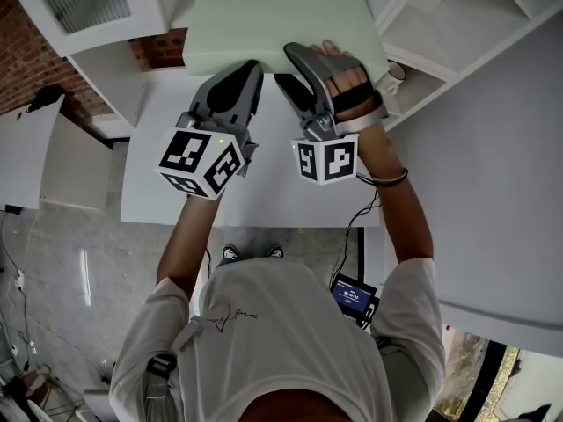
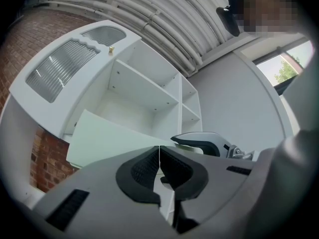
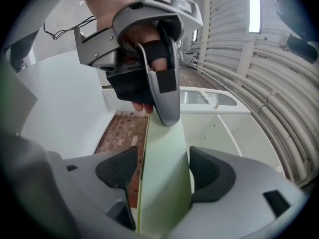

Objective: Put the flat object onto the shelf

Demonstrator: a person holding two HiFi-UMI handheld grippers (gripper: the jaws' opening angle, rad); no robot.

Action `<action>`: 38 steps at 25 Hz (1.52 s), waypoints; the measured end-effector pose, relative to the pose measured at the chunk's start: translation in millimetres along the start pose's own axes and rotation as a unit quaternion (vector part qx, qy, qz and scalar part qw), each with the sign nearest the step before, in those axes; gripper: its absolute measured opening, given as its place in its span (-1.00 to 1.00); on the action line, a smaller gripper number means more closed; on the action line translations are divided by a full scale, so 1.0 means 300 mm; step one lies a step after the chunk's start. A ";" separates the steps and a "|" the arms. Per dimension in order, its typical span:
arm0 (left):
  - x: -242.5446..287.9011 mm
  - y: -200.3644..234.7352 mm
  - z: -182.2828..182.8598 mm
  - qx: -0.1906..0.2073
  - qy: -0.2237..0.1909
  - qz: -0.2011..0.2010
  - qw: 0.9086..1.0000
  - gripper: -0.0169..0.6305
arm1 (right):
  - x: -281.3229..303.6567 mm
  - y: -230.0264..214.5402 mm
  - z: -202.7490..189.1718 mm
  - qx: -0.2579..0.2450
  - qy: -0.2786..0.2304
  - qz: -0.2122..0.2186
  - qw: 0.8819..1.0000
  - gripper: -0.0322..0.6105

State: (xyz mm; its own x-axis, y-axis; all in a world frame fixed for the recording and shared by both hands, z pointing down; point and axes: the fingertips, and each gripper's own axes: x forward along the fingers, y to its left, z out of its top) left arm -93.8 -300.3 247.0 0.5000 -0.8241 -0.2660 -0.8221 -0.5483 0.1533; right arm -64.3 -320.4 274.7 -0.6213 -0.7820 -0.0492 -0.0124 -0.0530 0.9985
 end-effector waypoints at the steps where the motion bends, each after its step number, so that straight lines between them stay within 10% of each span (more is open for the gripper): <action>1: 0.005 0.000 -0.001 0.002 0.001 0.000 1.000 -0.90 | -0.006 0.001 0.002 0.004 -0.003 0.001 1.000 0.05; 10: 0.039 0.032 -0.001 0.017 0.005 0.009 1.000 -0.90 | -0.059 0.005 -0.031 0.056 -0.003 -0.009 0.998 0.02; 19: 0.049 0.051 -0.004 0.026 0.011 0.014 0.999 -0.90 | -0.089 -0.022 -0.112 0.127 0.031 -0.038 0.991 -0.59; 38: 0.049 0.118 -0.028 0.069 0.039 0.035 0.996 -0.91 | -0.046 -0.048 -0.157 0.198 0.080 -0.053 0.975 -0.73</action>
State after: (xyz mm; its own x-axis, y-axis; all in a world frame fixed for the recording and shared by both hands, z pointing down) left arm -113.3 -332.9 256.6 0.4557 -0.8711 -0.1833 -0.8824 -0.4691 0.0359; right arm -18.7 -338.0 259.9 -0.4701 -0.8738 -0.1246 -0.3921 0.0803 0.9164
